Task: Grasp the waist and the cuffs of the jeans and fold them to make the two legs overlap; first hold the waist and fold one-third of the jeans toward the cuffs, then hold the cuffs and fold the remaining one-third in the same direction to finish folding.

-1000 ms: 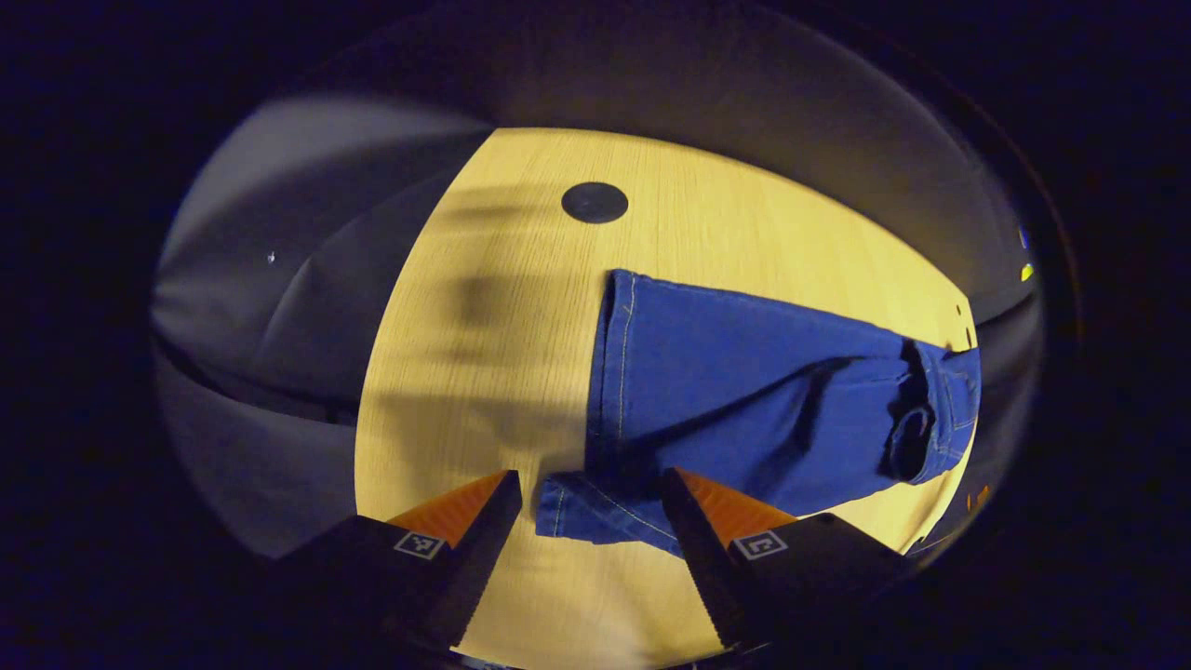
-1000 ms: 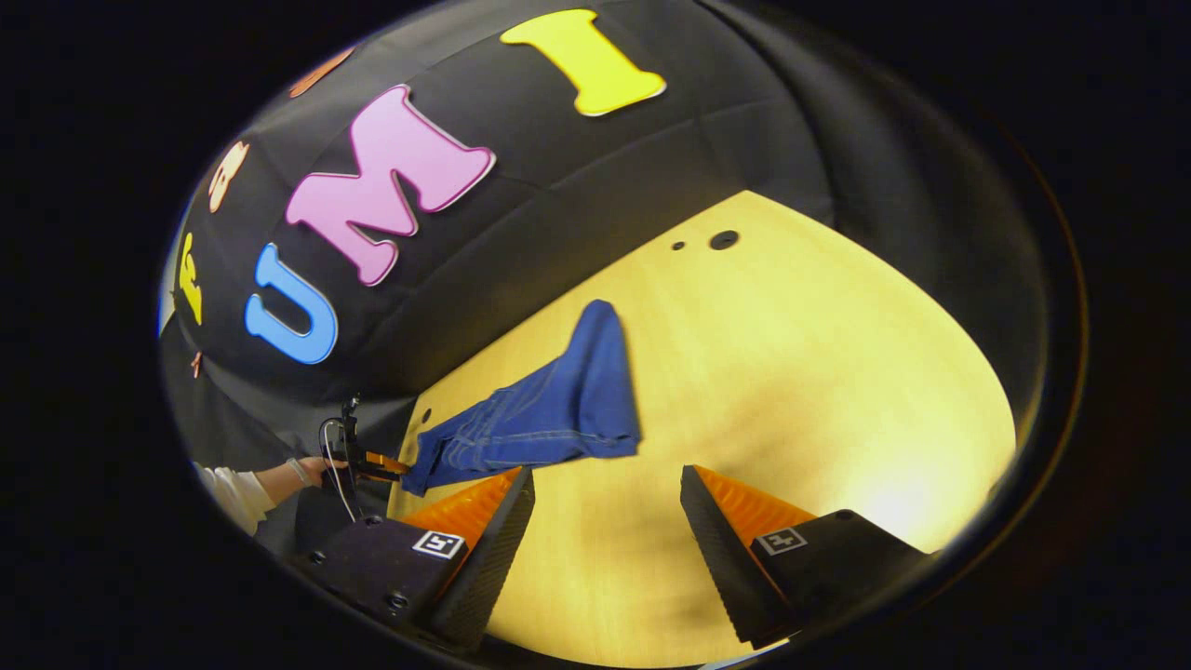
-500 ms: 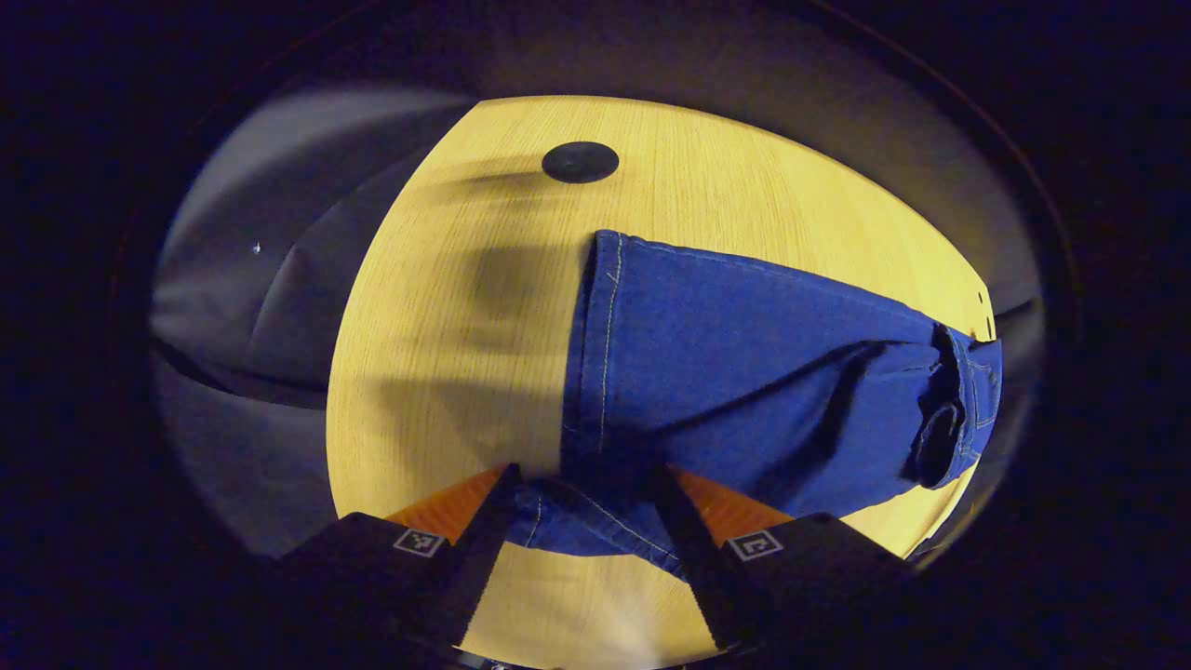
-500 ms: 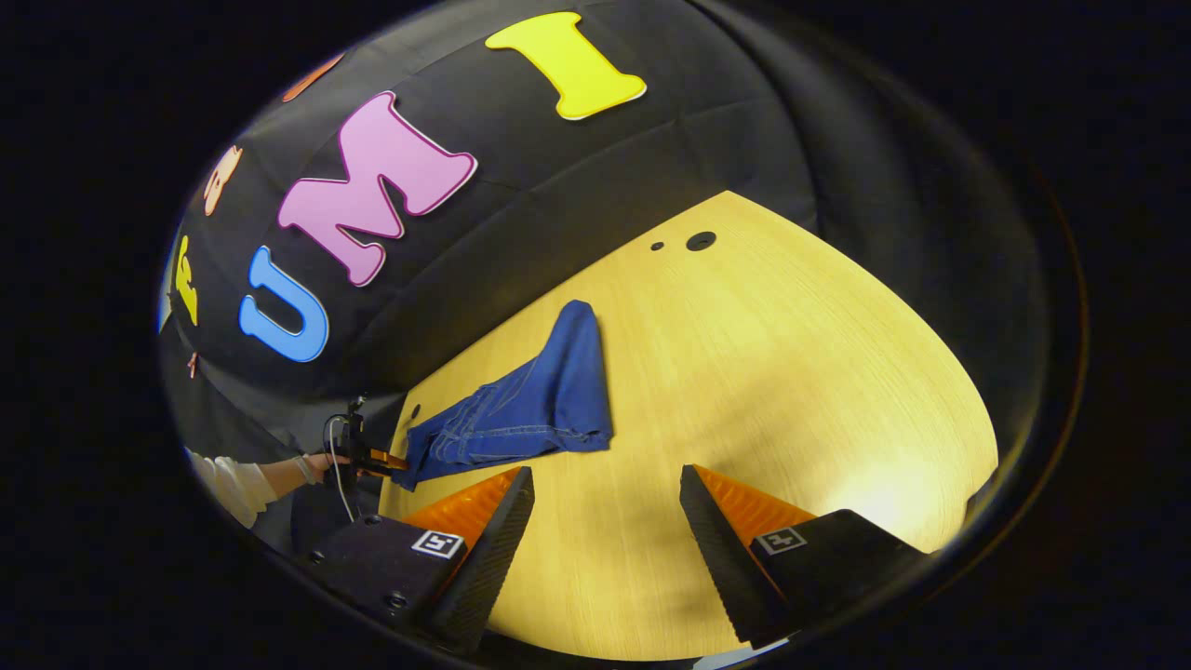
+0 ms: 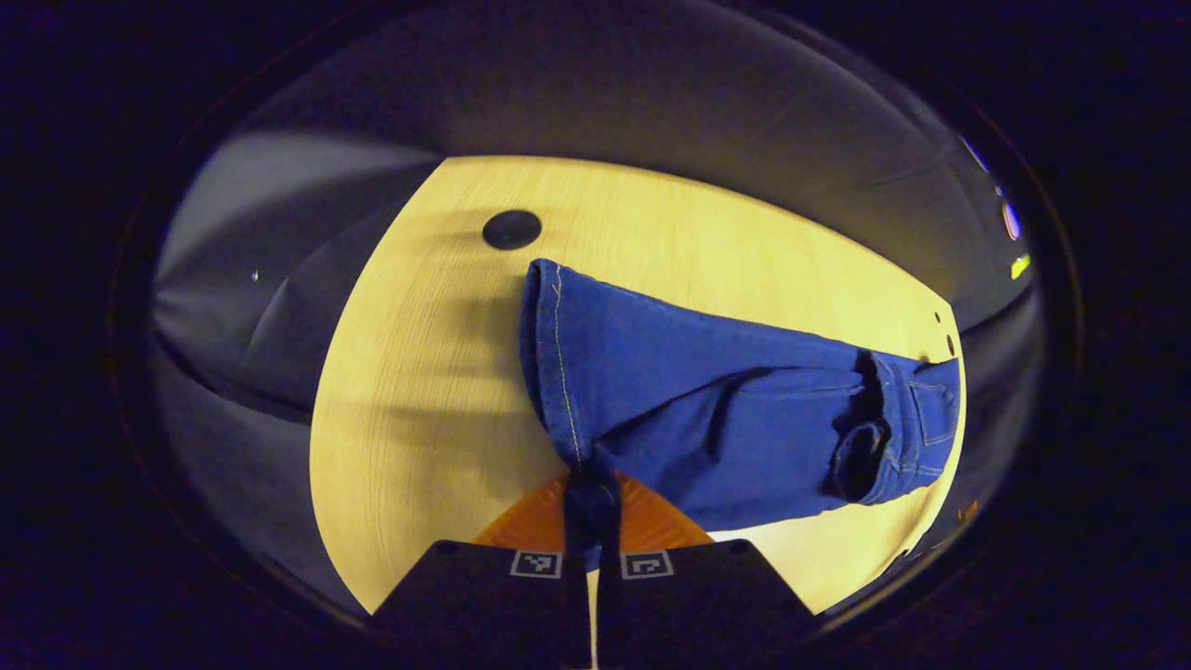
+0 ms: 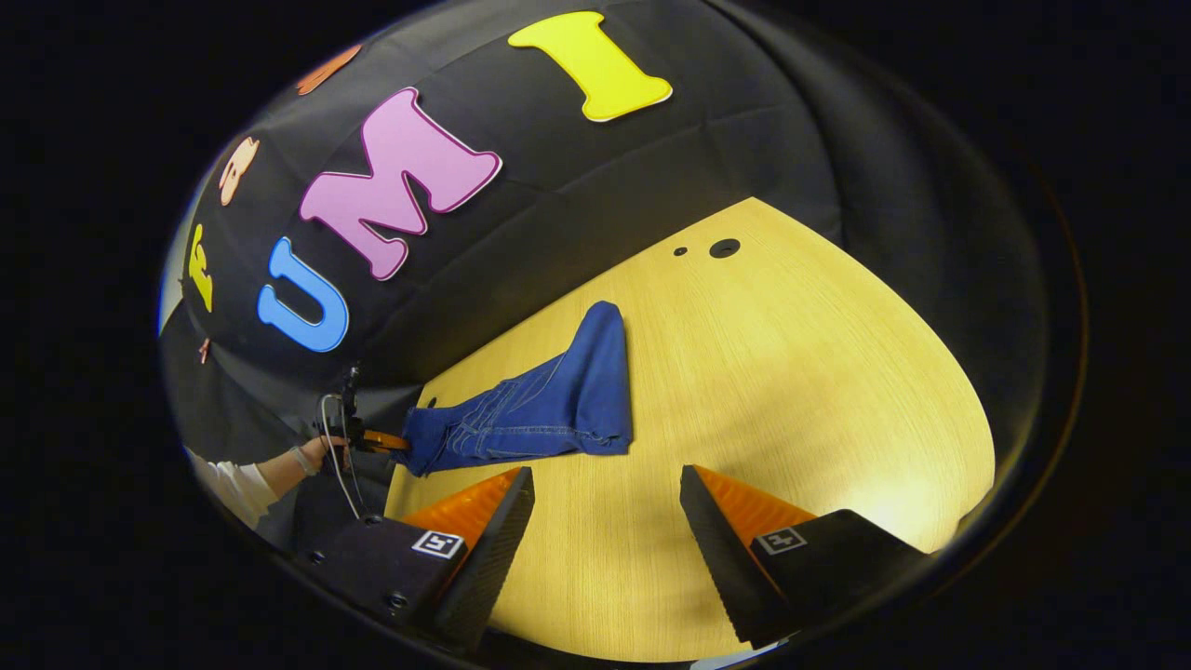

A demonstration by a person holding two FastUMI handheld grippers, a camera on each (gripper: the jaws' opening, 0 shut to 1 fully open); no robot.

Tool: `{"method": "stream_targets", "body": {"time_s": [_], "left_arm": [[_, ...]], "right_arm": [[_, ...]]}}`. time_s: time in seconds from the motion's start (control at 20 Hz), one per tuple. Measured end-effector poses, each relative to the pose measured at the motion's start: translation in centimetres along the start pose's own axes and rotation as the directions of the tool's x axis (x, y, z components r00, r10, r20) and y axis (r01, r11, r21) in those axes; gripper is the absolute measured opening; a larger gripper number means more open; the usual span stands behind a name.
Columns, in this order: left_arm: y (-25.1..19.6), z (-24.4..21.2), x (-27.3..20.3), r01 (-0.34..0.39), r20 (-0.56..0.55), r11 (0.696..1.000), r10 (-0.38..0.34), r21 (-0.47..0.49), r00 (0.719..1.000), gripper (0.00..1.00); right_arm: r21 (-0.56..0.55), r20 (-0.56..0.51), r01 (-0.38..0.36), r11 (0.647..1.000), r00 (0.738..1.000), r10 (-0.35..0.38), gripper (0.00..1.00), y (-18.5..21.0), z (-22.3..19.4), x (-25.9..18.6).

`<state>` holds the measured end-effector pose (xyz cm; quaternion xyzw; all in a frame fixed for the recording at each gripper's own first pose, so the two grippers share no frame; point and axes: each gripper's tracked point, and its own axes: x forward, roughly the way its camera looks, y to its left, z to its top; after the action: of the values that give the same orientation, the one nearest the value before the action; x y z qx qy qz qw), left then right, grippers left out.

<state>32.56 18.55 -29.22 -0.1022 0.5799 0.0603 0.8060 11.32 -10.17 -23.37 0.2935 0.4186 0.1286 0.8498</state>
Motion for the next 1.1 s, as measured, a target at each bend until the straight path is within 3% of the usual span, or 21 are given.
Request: {"method": "stream_targets", "body": {"time_s": [0.25, 0.4, 0.6, 0.75, 0.8, 0.85, 0.95, 1.0, 1.1], "left_arm": [[-12.8, 3.5, -6.4, 0.2, 0.094, 0.977, -0.207, 0.078, 0.974, 0.08], [-23.5, 4.0, -8.1, 0.311, 0.101, 0.939, -0.326, 0.144, 0.94, 0.08], [-35.3, 2.8, -7.8, 0.366, 0.081, 0.902, -0.392, 0.228, 0.916, 0.08], [-40.4, -0.3, -3.6, 0.307, 0.034, 0.905, -0.331, 0.295, 0.943, 0.08], [-41.2, -1.6, -1.8, 0.282, 0.0, 0.897, -0.3, 0.34, 0.954, 0.13], [-41.6, -3.0, 0.5, 0.247, -0.03, 0.883, -0.257, 0.399, 0.966, 0.11], [-42.0, -6.4, 4.7, 0.18, -0.087, 0.858, -0.158, 0.481, 0.984, 0.15], [-42.4, -7.4, 6.0, 0.167, -0.087, 0.861, -0.143, 0.48, 0.986, 0.16], [-44.5, -7.3, 7.4, 0.156, -0.011, 0.872, -0.17, 0.464, 0.985, 0.3]], "right_arm": [[-0.033, 0.016, -0.058, 0.998, 0.998, 0.058, 0.97, 0.8, 0.9, 0.0], [-0.028, 0.018, -0.091, 0.995, 0.996, 0.092, 0.97, 1.2, 1.3, 0.0], [-0.039, 0.044, -0.116, 0.992, 0.992, 0.118, 0.97, 0.8, 2.6, -0.5], [-0.027, 0.056, -0.103, 0.994, 0.993, 0.105, 0.97, -0.6, 2.8, -1.0], [-0.02, 0.062, -0.106, 0.994, 0.992, 0.107, 0.97, -0.8, 2.8, -1.3], [-0.016, 0.07, -0.107, 0.994, 0.992, 0.108, 0.97, -1.0, 2.7, -1.7], [-0.022, 0.073, -0.095, 0.995, 0.993, 0.096, 0.97, -1.9, 2.1, -2.1], [-0.039, 0.076, -0.077, 0.996, 0.994, 0.08, 0.97, -2.6, 1.9, -2.4], [-0.091, 0.087, -0.048, 0.995, 0.995, 0.056, 0.97, -3.2, 2.0, -3.1]]}}
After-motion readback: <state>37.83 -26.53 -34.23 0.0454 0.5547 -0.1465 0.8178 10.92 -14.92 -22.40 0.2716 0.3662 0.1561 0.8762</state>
